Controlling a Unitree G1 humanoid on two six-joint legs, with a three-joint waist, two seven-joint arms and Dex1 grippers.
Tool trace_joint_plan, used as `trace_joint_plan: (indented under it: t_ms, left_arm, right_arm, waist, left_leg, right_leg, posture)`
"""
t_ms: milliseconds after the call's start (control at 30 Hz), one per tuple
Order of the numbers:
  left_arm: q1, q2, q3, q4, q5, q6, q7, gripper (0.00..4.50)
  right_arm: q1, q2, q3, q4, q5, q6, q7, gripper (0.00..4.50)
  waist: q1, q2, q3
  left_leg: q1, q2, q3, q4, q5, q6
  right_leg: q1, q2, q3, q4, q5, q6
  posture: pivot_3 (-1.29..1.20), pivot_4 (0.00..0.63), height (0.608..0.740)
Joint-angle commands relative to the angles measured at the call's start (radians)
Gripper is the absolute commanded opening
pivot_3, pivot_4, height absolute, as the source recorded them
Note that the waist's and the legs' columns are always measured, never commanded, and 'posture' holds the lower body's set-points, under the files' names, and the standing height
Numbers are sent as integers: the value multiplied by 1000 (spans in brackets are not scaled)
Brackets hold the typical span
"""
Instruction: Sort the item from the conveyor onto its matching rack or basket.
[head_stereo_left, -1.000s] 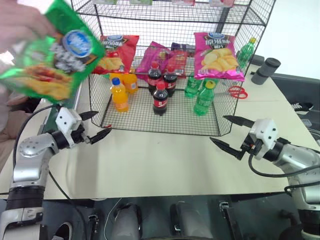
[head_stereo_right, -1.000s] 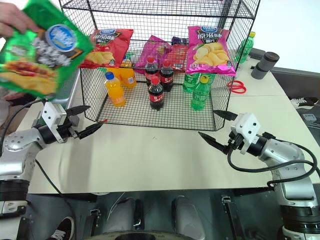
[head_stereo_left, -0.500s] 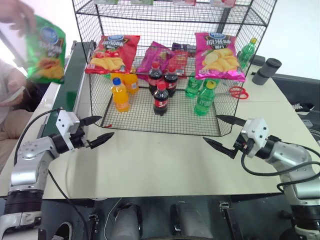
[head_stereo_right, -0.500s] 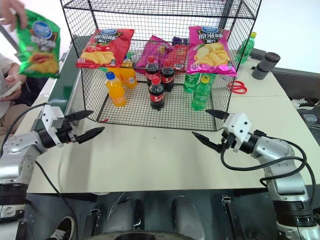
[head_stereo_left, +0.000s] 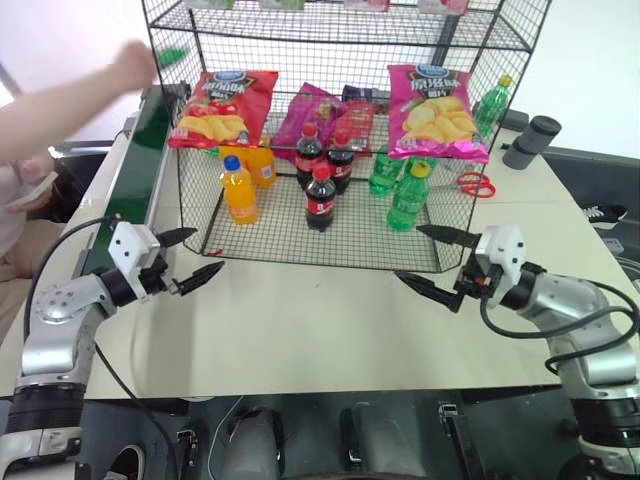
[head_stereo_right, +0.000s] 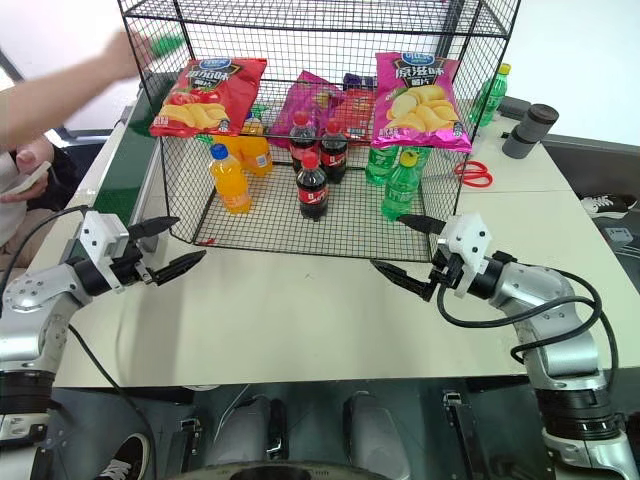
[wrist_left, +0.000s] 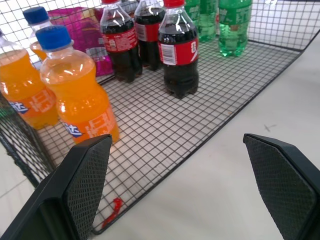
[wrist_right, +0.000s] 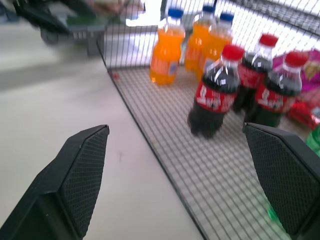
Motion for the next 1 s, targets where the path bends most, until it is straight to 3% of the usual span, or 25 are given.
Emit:
trace_joint_plan:
  t_ms: [33, 1000]
  left_arm:
    - [8, 16, 31, -25, -5, -17, 3, 4500]
    - [32, 36, 71, -11, -9, -44, 17, 4500]
  right_arm:
    - [-26, -3, -22, -10, 15, -23, 4, 4452]
    - [-107, -4, 34, 142, -135, -150, 8, 4452]
  waist:
    - [0, 0, 0]
    - [-1, 0, 0]
  left_leg:
    - [0, 0, 0, 0, 0, 0]
    - [0, 0, 0, 0, 0, 0]
  right_leg:
    - [0, 0, 0, 0, 0, 0]
    - [0, 0, 0, 0, 0, 0]
  posture:
    - [0, 150, 740]
    - [0, 150, 740]
